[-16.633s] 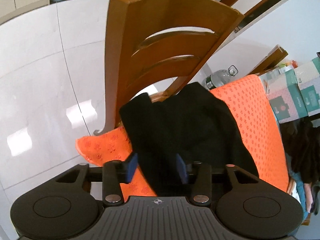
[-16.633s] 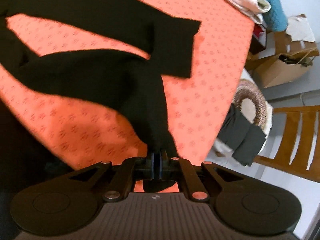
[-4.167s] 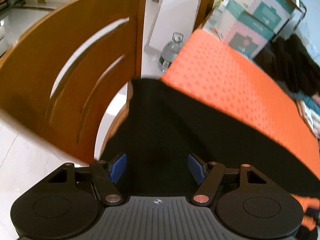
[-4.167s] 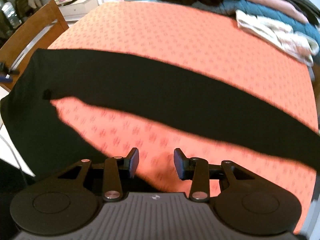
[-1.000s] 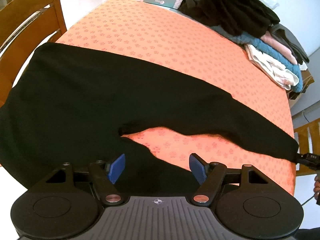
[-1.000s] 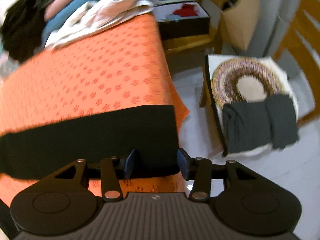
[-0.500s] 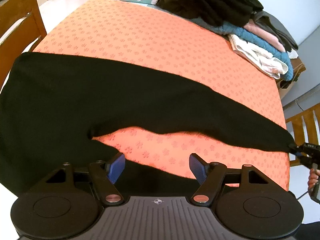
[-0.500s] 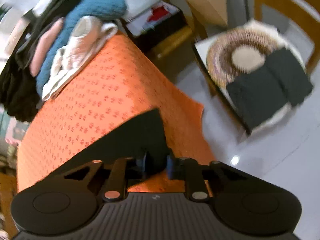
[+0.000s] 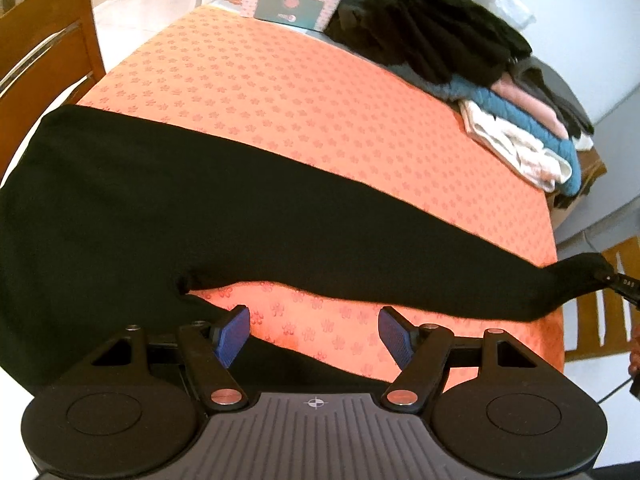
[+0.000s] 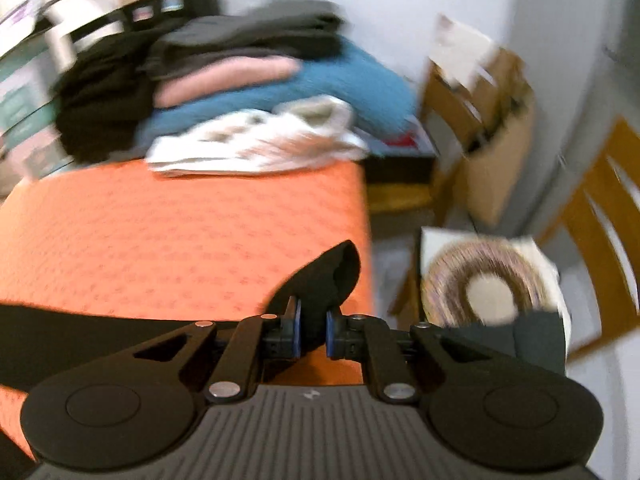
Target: Fold clothes
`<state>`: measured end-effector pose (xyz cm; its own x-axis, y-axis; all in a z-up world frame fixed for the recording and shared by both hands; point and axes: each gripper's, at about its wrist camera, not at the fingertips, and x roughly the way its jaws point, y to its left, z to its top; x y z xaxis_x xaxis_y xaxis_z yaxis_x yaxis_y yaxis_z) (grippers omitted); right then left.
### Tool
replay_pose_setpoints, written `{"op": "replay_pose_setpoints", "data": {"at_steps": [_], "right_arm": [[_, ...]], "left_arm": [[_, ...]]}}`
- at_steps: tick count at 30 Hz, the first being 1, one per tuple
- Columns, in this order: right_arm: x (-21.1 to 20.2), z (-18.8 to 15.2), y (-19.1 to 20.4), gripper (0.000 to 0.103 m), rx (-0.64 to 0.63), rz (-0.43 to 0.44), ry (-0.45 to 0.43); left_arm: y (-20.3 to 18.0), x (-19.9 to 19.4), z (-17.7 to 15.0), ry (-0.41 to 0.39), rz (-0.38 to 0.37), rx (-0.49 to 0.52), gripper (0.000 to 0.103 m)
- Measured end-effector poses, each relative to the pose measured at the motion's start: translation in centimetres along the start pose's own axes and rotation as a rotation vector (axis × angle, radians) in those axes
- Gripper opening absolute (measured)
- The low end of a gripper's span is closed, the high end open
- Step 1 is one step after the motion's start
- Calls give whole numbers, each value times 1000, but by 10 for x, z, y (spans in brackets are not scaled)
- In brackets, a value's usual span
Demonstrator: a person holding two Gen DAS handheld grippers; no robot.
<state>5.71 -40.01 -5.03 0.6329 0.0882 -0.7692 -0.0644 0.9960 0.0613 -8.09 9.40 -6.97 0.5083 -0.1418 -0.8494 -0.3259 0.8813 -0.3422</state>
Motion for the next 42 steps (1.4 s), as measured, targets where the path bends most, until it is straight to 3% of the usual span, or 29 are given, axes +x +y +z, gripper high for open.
{"op": "replay_pose_setpoints", "data": {"at_steps": [9, 14, 24, 32, 40, 42], "right_arm": [[0, 5, 119, 13, -166, 218, 19], [12, -9, 194, 13, -242, 288, 51], [32, -44, 343, 13, -274, 280, 98], [25, -74, 447, 13, -404, 274, 82], [29, -89, 491, 15, -482, 240, 73], [29, -90, 492, 25, -471, 263, 78]], "left_arm": [[32, -12, -2, -39, 35, -68, 73], [65, -25, 1, -66, 65, -69, 73], [143, -43, 22, -27, 77, 44, 73], [193, -49, 38, -8, 45, 95, 73], [216, -50, 54, -5, 19, 130, 73], [217, -49, 56, -1, 14, 139, 73]]}}
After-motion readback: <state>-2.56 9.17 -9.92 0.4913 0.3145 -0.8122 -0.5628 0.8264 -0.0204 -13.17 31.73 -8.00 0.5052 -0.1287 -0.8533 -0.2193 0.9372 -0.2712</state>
